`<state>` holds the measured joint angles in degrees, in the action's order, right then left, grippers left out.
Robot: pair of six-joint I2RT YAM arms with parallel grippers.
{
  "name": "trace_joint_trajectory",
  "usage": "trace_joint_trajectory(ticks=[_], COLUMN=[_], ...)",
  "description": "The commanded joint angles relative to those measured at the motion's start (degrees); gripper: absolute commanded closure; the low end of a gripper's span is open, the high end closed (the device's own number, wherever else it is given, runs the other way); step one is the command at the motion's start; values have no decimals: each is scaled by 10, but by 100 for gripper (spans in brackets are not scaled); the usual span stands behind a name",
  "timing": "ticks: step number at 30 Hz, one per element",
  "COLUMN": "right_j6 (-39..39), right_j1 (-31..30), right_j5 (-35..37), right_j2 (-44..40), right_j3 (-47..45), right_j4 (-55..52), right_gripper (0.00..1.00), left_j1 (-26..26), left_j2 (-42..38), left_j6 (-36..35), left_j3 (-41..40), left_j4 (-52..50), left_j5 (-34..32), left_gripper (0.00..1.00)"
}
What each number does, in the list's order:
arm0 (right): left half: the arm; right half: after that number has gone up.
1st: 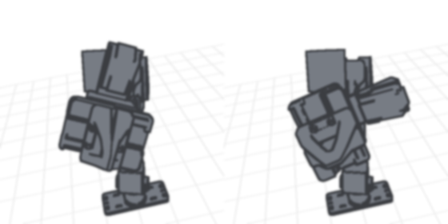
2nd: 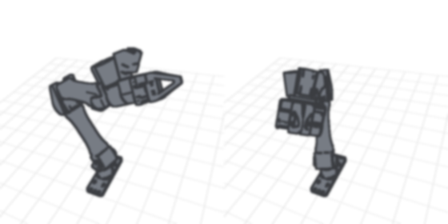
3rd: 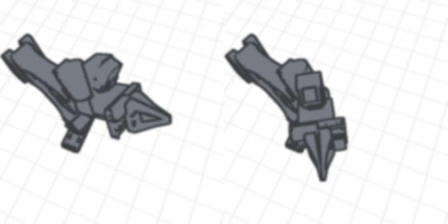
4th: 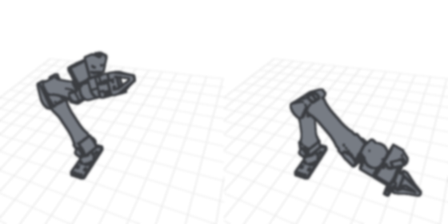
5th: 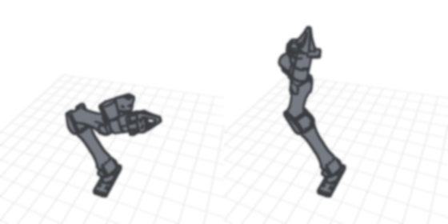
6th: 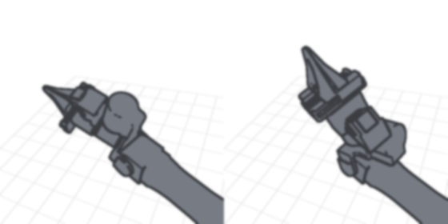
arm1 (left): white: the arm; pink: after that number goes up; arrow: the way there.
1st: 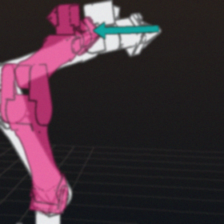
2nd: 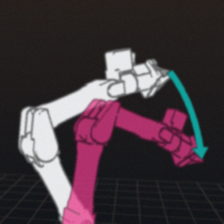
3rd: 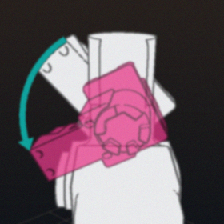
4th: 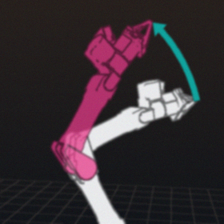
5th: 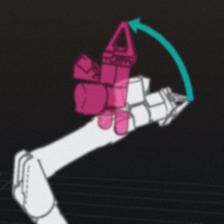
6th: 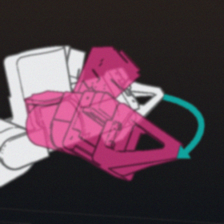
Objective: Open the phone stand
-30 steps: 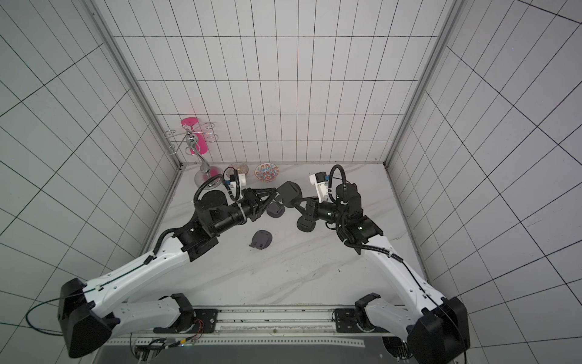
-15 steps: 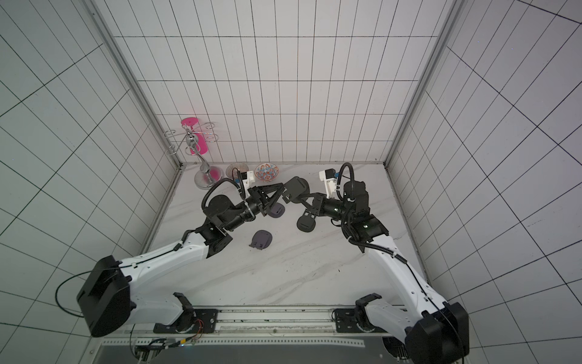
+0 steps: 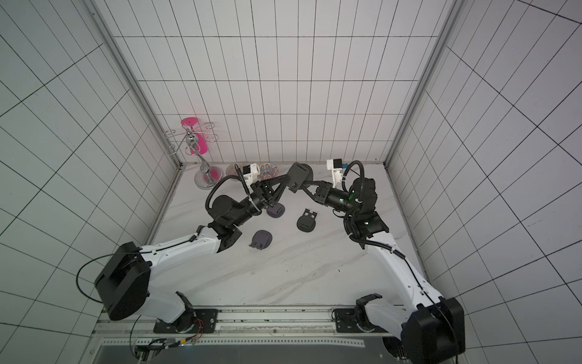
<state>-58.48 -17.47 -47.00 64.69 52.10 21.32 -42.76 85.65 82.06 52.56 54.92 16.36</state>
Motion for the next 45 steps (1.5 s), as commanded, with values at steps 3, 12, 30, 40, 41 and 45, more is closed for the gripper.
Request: trace_joint_trajectory(ticks=[3, 12, 30, 40, 41, 45], right_j6=[-33, -20, 65, 113, 121, 128], right_j1=[-20, -21, -26, 7, 10, 20], right_j5=[-74, -73, -76, -115, -119, -149], right_j2=[6, 22, 4, -43, -49, -71], right_j3=[-7, -58, -44, 7, 12, 23], right_j4=[67, 48, -75, -183, -201, -232], right_gripper=[100, 100, 100, 100, 100, 100], left_j1=[-38, -32, -35, 18, 32, 83], left_j2=[24, 37, 28, -113, -123, -156], left_j6=[-2, 26, -22, -252, -262, -364], left_j3=[15, 81, 151, 128, 120, 122], left_j4=[0, 115, 29, -341, -353, -469], left_j5=[108, 136, 158, 170, 177, 191], left_gripper=[100, 100, 90, 40, 40, 40])
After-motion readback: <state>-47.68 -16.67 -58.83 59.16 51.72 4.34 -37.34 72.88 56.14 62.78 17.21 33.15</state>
